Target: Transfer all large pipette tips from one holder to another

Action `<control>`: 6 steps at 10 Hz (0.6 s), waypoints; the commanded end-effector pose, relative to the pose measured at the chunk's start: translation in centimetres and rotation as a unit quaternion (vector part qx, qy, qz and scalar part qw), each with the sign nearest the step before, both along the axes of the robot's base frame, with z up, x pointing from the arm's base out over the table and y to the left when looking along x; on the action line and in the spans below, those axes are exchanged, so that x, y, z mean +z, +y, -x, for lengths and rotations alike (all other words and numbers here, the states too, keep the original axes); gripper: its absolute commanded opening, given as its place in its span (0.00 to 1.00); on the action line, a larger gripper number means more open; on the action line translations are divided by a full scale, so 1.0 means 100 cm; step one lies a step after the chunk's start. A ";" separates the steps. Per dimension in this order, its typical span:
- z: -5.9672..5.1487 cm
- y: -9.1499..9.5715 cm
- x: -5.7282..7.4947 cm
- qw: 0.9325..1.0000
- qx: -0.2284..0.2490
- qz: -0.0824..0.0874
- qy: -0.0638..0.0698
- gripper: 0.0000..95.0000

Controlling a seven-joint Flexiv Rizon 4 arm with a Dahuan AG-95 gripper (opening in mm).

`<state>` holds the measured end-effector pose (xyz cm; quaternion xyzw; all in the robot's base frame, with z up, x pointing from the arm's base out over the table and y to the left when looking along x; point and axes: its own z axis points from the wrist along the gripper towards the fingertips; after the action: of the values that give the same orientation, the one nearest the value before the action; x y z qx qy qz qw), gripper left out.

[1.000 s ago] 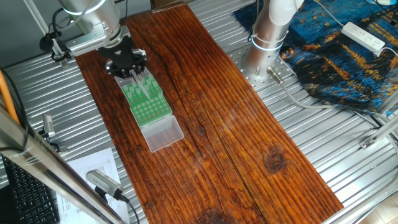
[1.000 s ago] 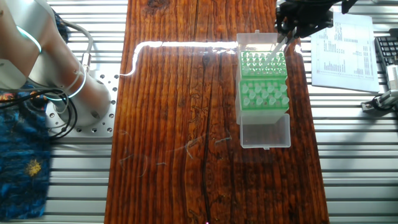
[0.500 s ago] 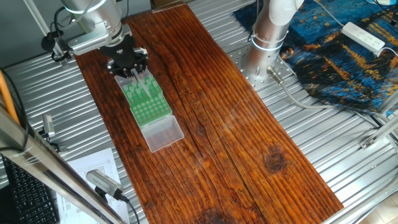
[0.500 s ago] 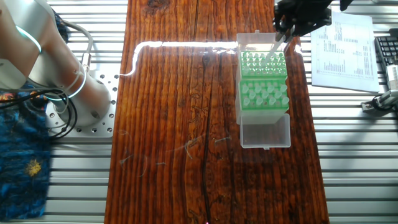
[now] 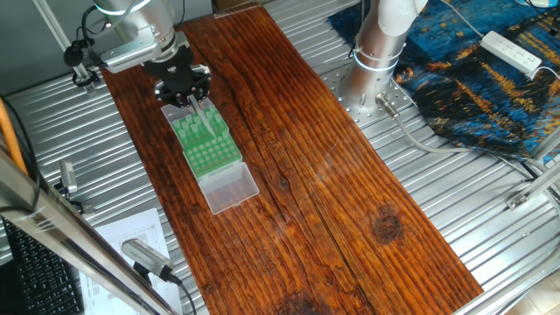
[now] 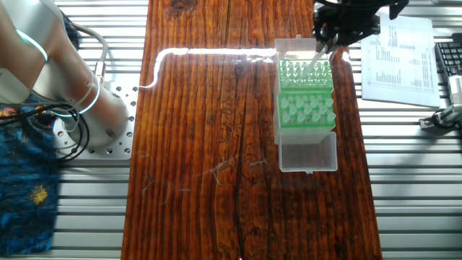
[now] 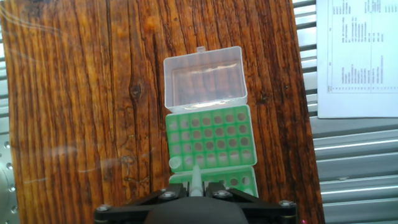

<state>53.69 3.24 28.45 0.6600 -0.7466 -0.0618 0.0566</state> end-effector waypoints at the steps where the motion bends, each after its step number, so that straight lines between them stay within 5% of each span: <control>1: -0.001 0.001 0.000 1.000 -0.001 0.001 0.002 0.00; 6: -0.002 0.002 -0.001 1.000 -0.004 0.003 -0.001 0.00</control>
<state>53.81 3.41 28.38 0.6565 -0.7498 -0.0599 0.0572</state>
